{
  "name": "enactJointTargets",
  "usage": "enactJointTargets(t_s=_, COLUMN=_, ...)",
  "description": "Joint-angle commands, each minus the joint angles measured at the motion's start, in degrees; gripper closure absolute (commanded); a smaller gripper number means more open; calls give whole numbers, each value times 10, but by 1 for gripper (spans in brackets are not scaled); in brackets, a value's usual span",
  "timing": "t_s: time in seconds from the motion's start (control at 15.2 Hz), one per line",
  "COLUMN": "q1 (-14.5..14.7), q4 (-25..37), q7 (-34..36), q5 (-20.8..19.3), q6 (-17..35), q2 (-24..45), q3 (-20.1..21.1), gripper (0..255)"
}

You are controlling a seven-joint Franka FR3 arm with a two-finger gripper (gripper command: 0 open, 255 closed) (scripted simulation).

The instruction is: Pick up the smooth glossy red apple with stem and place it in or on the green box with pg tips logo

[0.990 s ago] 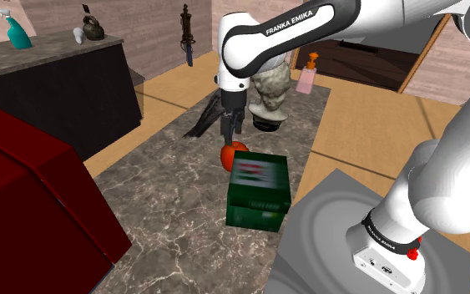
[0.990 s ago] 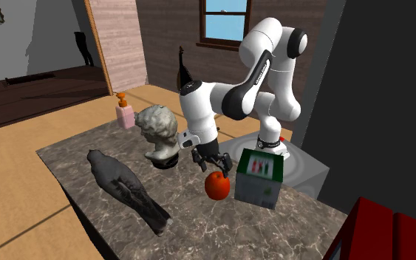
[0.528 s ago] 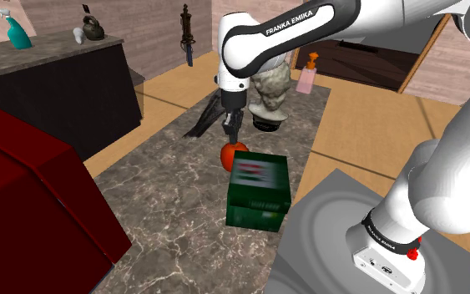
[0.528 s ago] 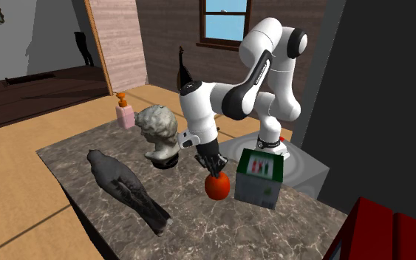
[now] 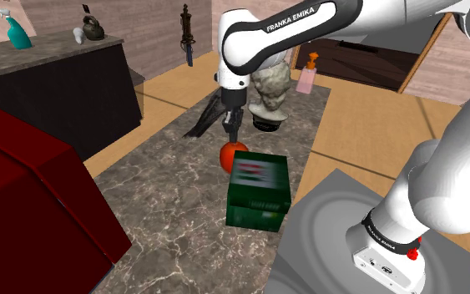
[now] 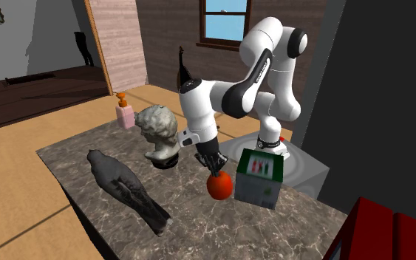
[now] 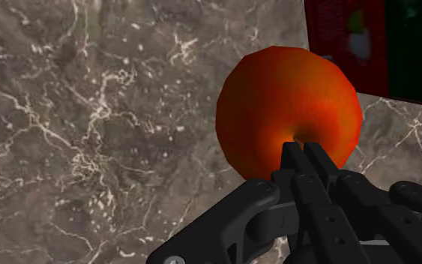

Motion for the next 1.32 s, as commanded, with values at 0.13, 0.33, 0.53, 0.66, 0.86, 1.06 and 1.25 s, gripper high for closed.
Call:
enactJointTargets(t_s=0.13, q1=0, q4=17, q7=4, q5=-1, q6=-28, q2=-11, q3=0, gripper=255)
enactJointTargets(t_s=0.33, q1=-1, q4=32, q7=7, q5=-2, q6=-50, q2=-18, q3=-1, gripper=255)
enactJointTargets(t_s=0.53, q1=-1, q4=48, q7=10, q5=-3, q6=-72, q2=-24, q3=-1, gripper=255)
enactJointTargets(t_s=0.66, q1=-1, q4=60, q7=12, q5=-3, q6=-87, q2=-28, q3=-1, gripper=255)
enactJointTargets(t_s=0.86, q1=-2, q4=78, q7=15, q5=-4, q6=-109, q2=-32, q3=-2, gripper=255)
enactJointTargets(t_s=1.06, q1=-2, q4=97, q7=18, q5=-5, q6=-131, q2=-35, q3=-2, gripper=255)
enactJointTargets(t_s=1.25, q1=-2, q4=118, q7=22, q5=-5, q6=-154, q2=-37, q3=-3, gripper=255)
